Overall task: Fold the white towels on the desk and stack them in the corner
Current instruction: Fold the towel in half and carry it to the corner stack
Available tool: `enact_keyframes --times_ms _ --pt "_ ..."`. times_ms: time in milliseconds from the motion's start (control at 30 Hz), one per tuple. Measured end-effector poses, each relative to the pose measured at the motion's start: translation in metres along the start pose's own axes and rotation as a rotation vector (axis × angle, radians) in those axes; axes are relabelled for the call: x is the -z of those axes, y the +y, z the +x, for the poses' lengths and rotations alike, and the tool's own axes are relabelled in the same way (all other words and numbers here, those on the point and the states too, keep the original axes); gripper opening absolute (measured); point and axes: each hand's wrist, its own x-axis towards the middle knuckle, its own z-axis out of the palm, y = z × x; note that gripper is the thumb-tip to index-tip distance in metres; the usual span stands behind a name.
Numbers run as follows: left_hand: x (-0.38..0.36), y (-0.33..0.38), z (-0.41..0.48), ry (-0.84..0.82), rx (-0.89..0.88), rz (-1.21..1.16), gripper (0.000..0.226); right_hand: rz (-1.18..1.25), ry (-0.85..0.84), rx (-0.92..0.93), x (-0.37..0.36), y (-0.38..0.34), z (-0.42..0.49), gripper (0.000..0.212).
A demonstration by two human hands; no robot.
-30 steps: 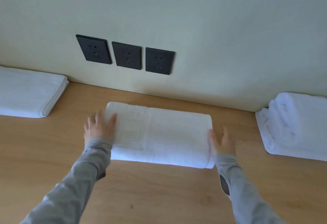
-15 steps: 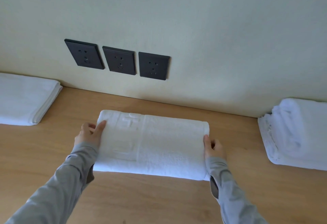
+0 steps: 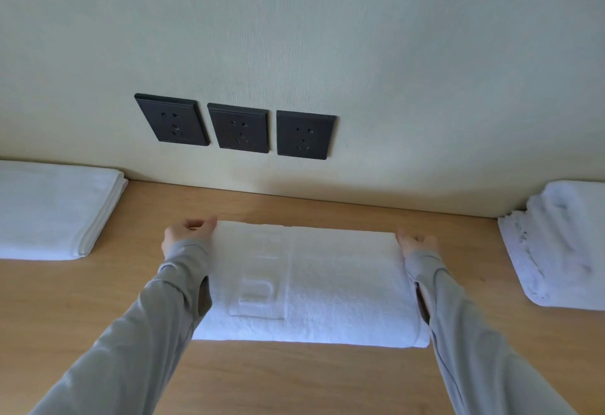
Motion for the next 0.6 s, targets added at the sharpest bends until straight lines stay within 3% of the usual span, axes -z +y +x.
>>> enact_keyframes --times_ms 133,233,300,400,500,600 --pt "-0.004 -0.013 -0.002 0.046 0.020 -0.096 0.017 0.024 0.062 0.030 -0.010 0.016 0.003 0.033" --pt "-0.004 -0.008 -0.003 0.077 -0.049 -0.003 0.022 -0.050 0.097 0.144 -0.010 0.014 0.000 0.030" --pt "-0.005 -0.006 -0.011 0.108 -0.244 0.106 0.029 -0.196 0.187 0.301 -0.006 0.009 -0.010 0.035" --pt "-0.012 -0.004 -0.045 0.111 -0.598 0.352 0.043 -0.396 0.286 0.701 -0.020 0.009 -0.055 0.043" --pt "-0.028 -0.012 -0.087 -0.135 -0.851 0.690 0.068 -0.623 0.075 0.961 -0.051 0.026 -0.103 0.053" --pt "-0.033 -0.033 -0.096 -0.224 -0.919 0.832 0.080 -0.815 -0.054 0.988 -0.064 0.044 -0.114 0.057"
